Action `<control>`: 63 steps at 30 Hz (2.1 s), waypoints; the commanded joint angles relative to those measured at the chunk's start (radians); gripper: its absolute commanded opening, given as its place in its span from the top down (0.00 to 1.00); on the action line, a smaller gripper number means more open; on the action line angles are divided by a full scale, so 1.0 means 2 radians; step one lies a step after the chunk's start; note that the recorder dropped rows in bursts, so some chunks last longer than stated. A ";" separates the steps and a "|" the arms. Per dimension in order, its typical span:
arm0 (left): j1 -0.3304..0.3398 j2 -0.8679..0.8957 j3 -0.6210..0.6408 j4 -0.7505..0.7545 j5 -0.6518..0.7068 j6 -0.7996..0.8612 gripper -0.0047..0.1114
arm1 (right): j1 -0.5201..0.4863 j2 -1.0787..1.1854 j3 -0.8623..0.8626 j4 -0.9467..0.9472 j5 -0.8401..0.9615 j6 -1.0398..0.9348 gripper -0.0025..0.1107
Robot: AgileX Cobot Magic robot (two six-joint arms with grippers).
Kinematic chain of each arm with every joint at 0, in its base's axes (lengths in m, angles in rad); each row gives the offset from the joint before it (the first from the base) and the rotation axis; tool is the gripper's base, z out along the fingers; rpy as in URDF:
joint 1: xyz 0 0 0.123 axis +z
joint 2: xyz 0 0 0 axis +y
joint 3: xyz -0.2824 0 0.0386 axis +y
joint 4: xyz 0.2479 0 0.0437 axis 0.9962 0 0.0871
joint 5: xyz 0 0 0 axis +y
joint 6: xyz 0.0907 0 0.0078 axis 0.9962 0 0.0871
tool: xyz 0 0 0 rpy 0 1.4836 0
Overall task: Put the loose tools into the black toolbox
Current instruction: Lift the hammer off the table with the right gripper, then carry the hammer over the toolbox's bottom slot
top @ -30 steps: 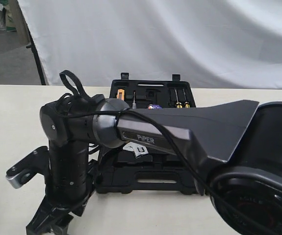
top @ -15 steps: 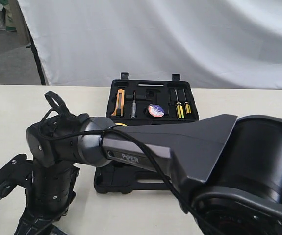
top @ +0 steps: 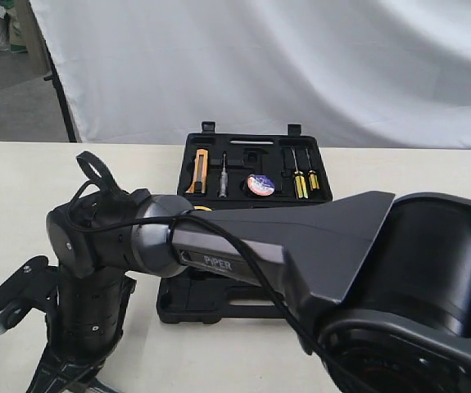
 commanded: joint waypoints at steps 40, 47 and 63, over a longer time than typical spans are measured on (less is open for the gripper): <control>0.013 -0.002 -0.001 0.002 -0.004 -0.002 0.95 | -0.142 -0.029 0.006 -0.152 0.043 -0.214 0.98; 0.013 -0.002 -0.001 0.002 -0.004 -0.002 0.95 | -0.141 -0.025 0.006 -0.151 0.053 -0.263 0.98; 0.013 -0.002 -0.001 0.002 -0.004 -0.002 0.95 | -0.139 -0.012 0.006 -0.150 0.040 -0.261 0.88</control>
